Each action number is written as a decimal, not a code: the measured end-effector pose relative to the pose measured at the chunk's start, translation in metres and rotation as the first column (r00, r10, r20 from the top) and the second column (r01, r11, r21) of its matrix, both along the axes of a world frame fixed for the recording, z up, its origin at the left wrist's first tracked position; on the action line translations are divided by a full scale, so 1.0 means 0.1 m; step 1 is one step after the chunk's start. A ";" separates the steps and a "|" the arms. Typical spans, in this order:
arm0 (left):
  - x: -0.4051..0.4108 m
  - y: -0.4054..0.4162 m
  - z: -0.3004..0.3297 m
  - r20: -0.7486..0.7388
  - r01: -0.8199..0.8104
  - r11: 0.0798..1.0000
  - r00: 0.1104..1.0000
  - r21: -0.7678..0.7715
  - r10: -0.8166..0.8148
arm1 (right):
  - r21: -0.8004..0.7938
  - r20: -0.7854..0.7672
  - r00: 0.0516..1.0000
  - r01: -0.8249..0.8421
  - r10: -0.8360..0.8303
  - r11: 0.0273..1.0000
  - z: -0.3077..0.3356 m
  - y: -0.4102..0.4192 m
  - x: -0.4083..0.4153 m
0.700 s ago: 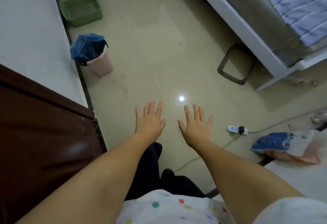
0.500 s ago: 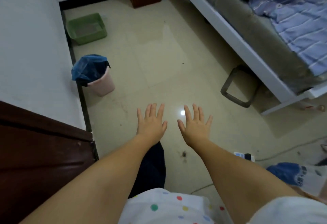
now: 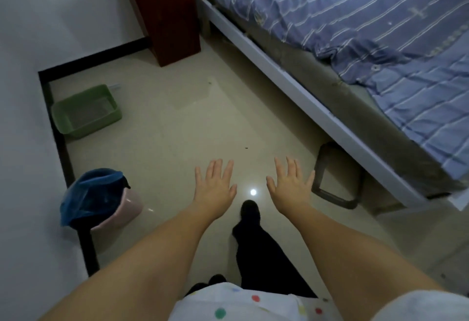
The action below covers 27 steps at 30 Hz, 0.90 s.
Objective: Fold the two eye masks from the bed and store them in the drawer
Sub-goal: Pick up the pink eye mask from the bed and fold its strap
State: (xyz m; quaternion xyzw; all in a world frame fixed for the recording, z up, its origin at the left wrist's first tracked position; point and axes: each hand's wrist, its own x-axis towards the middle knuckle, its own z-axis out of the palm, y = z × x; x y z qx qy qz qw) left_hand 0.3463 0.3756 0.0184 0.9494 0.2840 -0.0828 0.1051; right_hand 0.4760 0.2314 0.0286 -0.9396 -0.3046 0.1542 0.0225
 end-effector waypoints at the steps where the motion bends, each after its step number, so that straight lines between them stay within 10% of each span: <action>1: 0.26 0.16 -0.01 0.007 0.015 1.000 1.000 0.011 -0.015 | 0.005 0.003 1.000 -0.002 0.002 1.000 -0.02 0.17 0.23; 16: 3.52 2.70 0.09 0.042 -0.131 0.991 0.991 -0.002 0.131 | -0.019 0.007 0.992 -0.129 0.130 0.991 0.09 2.74 3.76; 27: 5.52 5.53 0.09 0.002 0.075 0.984 0.997 0.159 -0.076 | 0.066 0.054 0.998 -0.009 0.006 0.998 0.06 5.23 5.79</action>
